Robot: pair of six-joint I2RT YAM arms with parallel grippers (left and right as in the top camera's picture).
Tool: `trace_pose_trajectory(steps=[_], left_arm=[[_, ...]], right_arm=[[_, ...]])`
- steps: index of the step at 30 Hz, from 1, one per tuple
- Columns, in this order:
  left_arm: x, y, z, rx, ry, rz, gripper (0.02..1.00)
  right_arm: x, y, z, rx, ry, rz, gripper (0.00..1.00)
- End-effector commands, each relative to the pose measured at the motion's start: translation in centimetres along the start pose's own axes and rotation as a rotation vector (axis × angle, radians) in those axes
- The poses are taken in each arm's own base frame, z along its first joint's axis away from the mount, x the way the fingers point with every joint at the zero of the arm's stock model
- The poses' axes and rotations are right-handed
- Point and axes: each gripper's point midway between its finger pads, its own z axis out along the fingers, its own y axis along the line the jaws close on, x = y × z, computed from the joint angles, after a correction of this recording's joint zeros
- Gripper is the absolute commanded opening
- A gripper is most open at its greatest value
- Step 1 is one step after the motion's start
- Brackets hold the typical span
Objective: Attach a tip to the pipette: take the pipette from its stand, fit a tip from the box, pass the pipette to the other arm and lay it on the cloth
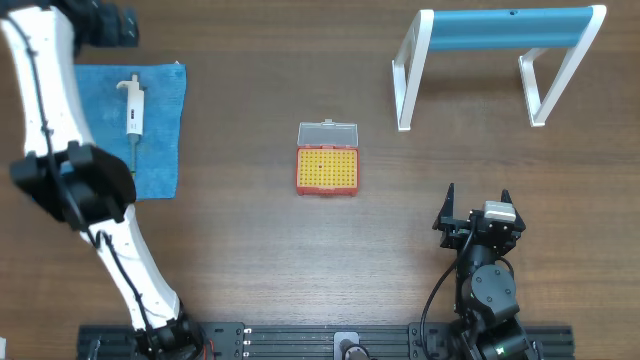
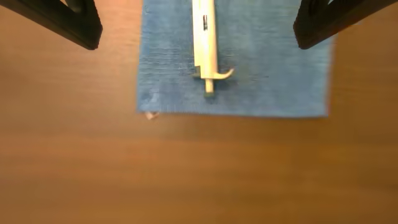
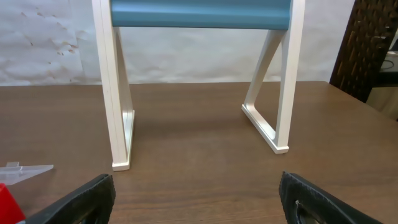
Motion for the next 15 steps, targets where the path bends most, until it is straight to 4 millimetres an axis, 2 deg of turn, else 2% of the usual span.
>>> trace_pose_trajectory(steps=[1, 3, 5, 6, 9, 10, 13, 15], left_arm=[[-3.1, -1.8, -17.6, -0.021, -0.330, 0.036, 0.998], [-1.7, -2.6, -23.2, -0.031, -0.411, 0.032, 0.998], [0.8, -3.3, -27.9, -0.050, -0.479, 0.032, 0.998], [2.3, -3.9, -29.4, -0.053, -0.507, 0.034, 0.998], [6.5, -6.4, -31.4, -0.034, -0.565, 0.072, 0.998], [8.2, -8.3, -31.6, 0.005, -0.579, 0.107, 0.998], [13.2, -13.9, -31.2, 0.146, -0.559, 0.236, 0.998], [15.7, -15.5, -30.6, 0.200, -0.521, 0.285, 0.998]], right_arm=[[0.2, -0.2, 0.0, 0.015, 0.004, -0.017, 0.869], [0.2, -0.2, 0.0, 0.015, 0.004, -0.018, 0.869], [0.2, -0.2, 0.0, 0.015, 0.004, -0.018, 0.869], [0.2, -0.2, 0.0, 0.015, 0.004, -0.017, 0.869], [0.2, -0.2, 0.0, 0.015, 0.004, -0.017, 0.869], [0.2, -0.2, 0.0, 0.015, 0.004, -0.017, 0.869], [0.2, -0.2, 0.0, 0.015, 0.004, -0.018, 0.869], [0.2, -0.2, 0.0, 0.015, 0.004, -0.017, 0.869]])
